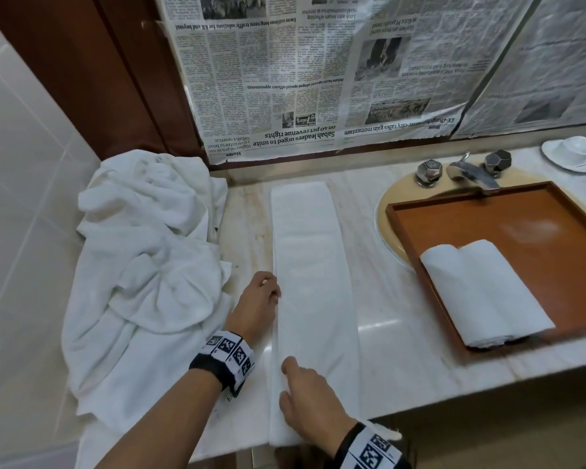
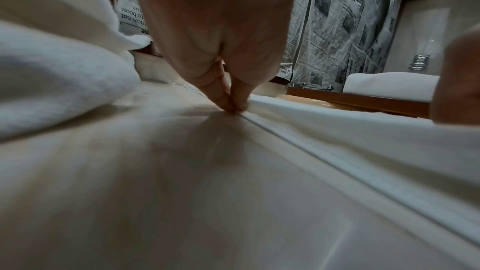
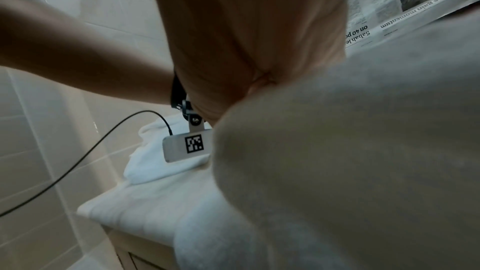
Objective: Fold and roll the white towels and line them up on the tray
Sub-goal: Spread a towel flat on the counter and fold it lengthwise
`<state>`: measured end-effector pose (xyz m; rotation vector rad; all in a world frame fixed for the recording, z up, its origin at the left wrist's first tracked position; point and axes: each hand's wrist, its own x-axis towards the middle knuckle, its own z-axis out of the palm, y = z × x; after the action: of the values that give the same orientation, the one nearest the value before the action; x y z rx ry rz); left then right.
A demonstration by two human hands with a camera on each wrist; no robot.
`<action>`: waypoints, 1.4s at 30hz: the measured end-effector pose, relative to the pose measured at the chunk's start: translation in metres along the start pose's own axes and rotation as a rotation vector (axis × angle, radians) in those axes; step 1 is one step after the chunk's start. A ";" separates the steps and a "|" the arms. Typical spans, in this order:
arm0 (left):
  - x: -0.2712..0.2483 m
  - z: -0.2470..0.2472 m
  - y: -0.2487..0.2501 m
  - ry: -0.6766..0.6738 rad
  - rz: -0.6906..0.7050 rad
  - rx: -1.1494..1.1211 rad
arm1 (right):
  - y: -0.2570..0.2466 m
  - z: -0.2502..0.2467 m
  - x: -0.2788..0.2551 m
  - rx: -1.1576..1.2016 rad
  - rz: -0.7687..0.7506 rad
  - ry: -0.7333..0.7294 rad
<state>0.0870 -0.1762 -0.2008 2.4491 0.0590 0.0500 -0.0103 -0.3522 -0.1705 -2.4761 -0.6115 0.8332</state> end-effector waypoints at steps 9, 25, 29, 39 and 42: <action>0.001 0.007 0.006 -0.025 -0.085 0.061 | 0.003 -0.023 -0.007 0.044 -0.111 -0.249; 0.024 0.034 0.016 -0.221 -0.227 0.417 | 0.083 -0.093 0.126 -0.417 -0.134 0.086; 0.019 0.020 -0.009 -0.223 -0.333 0.398 | 0.125 -0.113 0.127 -0.381 0.030 0.163; 0.008 0.033 0.011 -0.213 -0.176 0.407 | 0.107 -0.069 0.092 -0.332 -0.012 0.138; 0.012 0.038 0.014 -0.213 -0.259 0.408 | 0.115 -0.087 0.105 -0.329 0.011 0.149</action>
<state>0.1017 -0.2103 -0.2209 2.8134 0.3192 -0.3709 0.1510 -0.4115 -0.2176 -2.8079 -0.7309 0.5819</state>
